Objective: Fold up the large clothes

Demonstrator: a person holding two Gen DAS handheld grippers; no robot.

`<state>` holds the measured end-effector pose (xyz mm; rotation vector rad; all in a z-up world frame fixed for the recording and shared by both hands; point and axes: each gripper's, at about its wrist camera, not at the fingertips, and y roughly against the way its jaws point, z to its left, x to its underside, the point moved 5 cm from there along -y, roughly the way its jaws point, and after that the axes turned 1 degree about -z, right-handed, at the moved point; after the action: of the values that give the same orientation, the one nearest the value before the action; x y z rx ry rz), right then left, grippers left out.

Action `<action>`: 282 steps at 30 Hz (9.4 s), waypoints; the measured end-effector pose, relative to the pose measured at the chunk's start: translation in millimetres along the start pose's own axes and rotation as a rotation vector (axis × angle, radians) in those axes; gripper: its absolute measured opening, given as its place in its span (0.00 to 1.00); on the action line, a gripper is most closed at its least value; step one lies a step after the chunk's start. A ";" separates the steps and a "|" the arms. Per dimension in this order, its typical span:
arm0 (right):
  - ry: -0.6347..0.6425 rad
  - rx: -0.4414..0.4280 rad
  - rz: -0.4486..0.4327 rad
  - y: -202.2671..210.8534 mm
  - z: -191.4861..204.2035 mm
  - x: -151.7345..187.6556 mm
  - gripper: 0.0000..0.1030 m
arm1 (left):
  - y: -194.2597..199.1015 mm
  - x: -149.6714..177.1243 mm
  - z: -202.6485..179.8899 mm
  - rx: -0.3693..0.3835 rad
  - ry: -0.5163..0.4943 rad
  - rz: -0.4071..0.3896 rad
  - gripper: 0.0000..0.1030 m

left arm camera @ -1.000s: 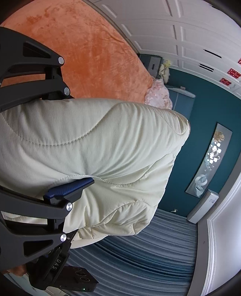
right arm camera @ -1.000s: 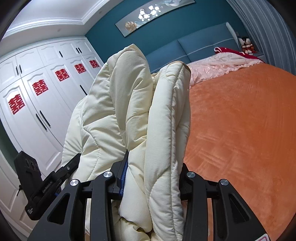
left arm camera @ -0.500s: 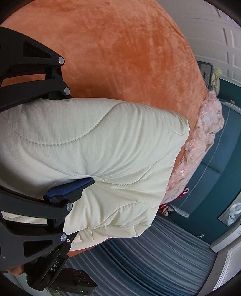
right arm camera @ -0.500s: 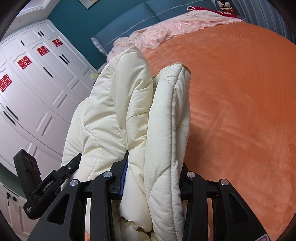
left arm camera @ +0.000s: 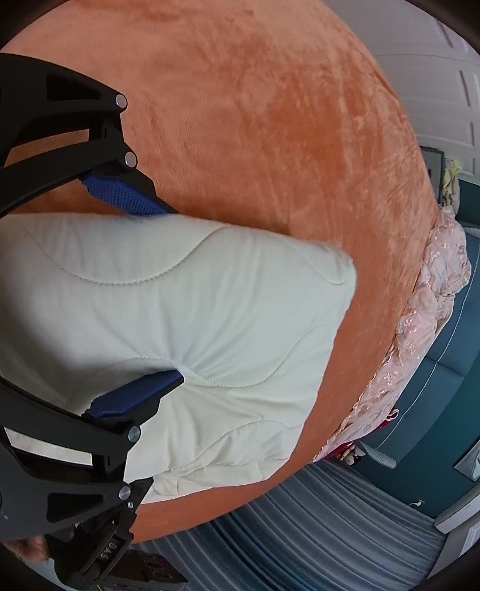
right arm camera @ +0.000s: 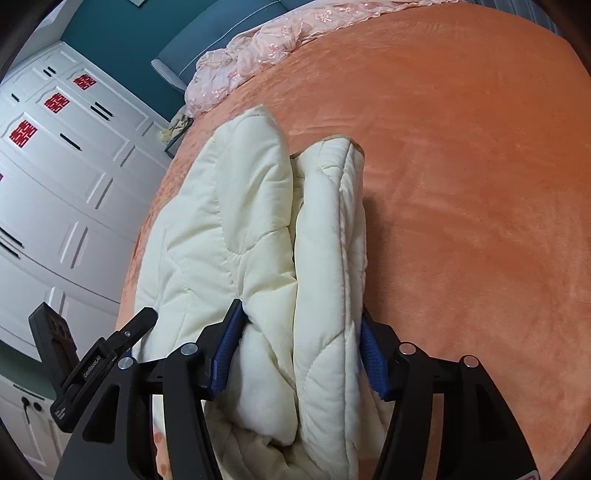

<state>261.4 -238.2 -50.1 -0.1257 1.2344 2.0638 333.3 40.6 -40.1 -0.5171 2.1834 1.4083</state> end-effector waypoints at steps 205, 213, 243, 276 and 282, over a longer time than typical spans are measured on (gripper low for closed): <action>0.440 0.335 -0.194 166.8 1.3 233.2 0.80 | 144.4 236.5 -64.2 -0.394 -0.214 -0.075 0.93; 0.444 0.329 -0.195 165.4 1.5 235.8 0.79 | 144.5 238.5 -61.0 -0.404 -0.205 -0.088 0.93; 0.486 0.327 -0.235 172.8 3.4 237.6 0.80 | 144.8 251.6 -94.8 -0.384 -0.381 -0.140 0.91; 0.455 0.335 -0.217 172.5 -6.0 236.6 0.81 | 148.2 242.6 -62.1 -0.355 -0.203 -0.114 0.91; 0.457 0.336 -0.216 172.2 -6.2 236.5 0.81 | 149.6 242.0 -63.5 -0.354 -0.201 -0.122 0.88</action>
<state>-21.7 -167.5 -27.2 -0.5709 1.7406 1.6629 42.2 29.3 -50.0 -0.5927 1.7252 1.7076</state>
